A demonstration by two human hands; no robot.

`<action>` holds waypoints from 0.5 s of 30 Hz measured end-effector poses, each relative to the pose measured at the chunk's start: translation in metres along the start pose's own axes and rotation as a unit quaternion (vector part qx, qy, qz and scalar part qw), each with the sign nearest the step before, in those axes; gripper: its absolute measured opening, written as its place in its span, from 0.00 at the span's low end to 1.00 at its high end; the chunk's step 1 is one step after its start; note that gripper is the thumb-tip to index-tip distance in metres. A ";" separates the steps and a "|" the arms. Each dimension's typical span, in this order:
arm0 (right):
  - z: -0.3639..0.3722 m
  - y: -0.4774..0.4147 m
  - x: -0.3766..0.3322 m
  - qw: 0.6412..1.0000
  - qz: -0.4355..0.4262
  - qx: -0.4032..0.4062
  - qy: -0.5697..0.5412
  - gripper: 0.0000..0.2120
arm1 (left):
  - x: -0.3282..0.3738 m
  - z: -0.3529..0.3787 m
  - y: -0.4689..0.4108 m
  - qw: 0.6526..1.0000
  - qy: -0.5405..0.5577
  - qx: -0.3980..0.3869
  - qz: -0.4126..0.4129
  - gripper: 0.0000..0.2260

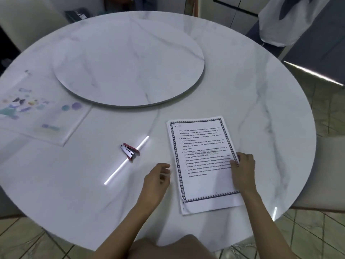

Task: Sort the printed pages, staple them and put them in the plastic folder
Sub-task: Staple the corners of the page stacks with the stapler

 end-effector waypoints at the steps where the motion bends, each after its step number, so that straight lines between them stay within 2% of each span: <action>1: 0.000 0.001 -0.001 1.000 0.000 0.006 0.002 0.17 | 0.000 -0.001 0.001 1.000 0.000 0.001 0.004 0.12; 10: -0.001 0.011 -0.030 0.999 -0.029 0.031 0.020 0.19 | -0.002 -0.025 0.017 0.996 -0.063 -0.021 0.065 0.15; 13: 0.004 0.018 -0.030 0.998 0.012 0.033 0.043 0.22 | -0.010 -0.049 0.018 0.995 -0.071 -0.007 0.067 0.15; 15: 0.006 0.020 -0.023 0.996 0.058 0.020 0.070 0.27 | -0.018 -0.061 0.015 0.997 -0.056 -0.003 0.051 0.15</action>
Point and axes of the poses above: each hand's wrist, its own y-axis away from the middle knuckle, its own z-axis out of the palm, x = y × z, the point moved 9 cm from there along -y, towards the middle knuckle, and after that the axes turned 2 degrees about z, right-handed, at the moved point
